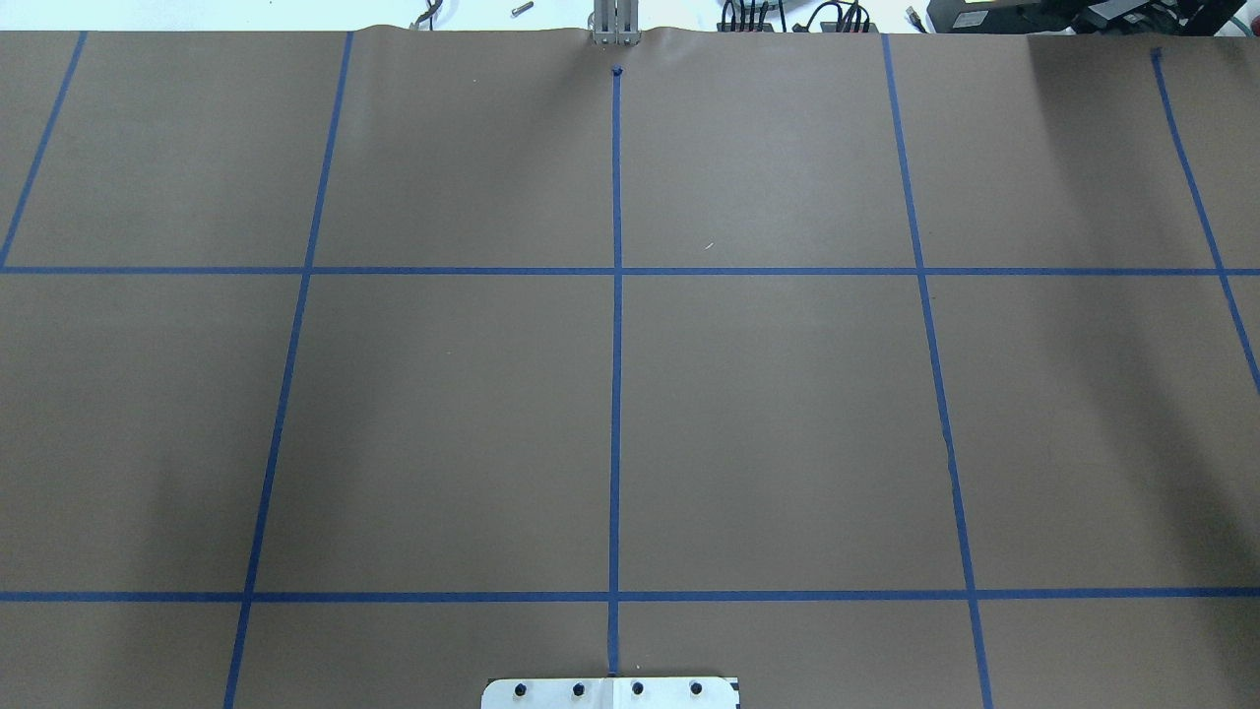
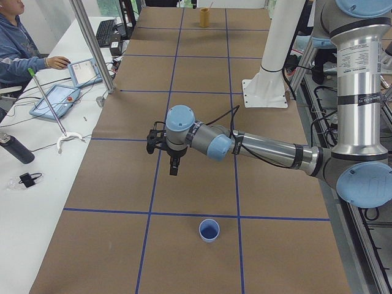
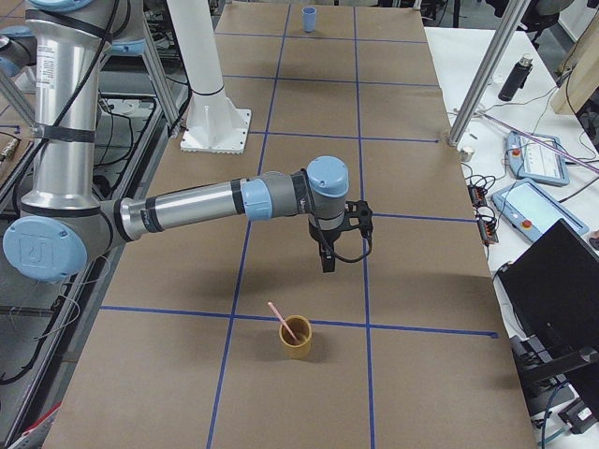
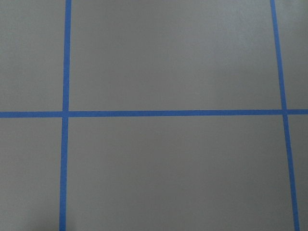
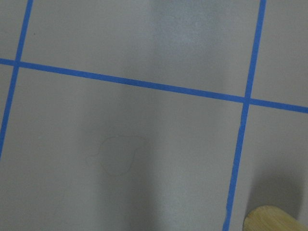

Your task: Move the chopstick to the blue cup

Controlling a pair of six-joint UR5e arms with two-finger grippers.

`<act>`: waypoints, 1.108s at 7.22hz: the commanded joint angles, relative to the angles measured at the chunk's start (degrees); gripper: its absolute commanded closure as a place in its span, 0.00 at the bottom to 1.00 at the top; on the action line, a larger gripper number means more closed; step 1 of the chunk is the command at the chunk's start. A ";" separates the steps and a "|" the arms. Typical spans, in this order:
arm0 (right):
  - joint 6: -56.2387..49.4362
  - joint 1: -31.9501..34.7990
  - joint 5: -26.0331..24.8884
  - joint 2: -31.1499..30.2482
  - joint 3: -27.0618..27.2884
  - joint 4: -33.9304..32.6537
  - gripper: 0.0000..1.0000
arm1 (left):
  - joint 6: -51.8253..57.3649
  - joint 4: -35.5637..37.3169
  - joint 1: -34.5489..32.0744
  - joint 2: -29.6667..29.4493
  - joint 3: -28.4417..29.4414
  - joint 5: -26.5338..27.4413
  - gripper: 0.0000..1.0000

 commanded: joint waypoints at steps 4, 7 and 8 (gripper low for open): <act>-0.10 7.68 -1.73 -7.58 1.08 0.00 0.00 | 0.00 -0.87 0.02 0.01 -0.11 -0.01 0.02; 0.33 7.69 -1.47 -10.17 1.17 0.00 0.00 | 0.09 -1.75 -0.06 0.19 -0.02 -0.01 0.02; 0.60 7.69 -1.47 -8.68 2.04 0.00 0.00 | 3.83 -3.84 -0.76 2.28 0.59 0.60 0.02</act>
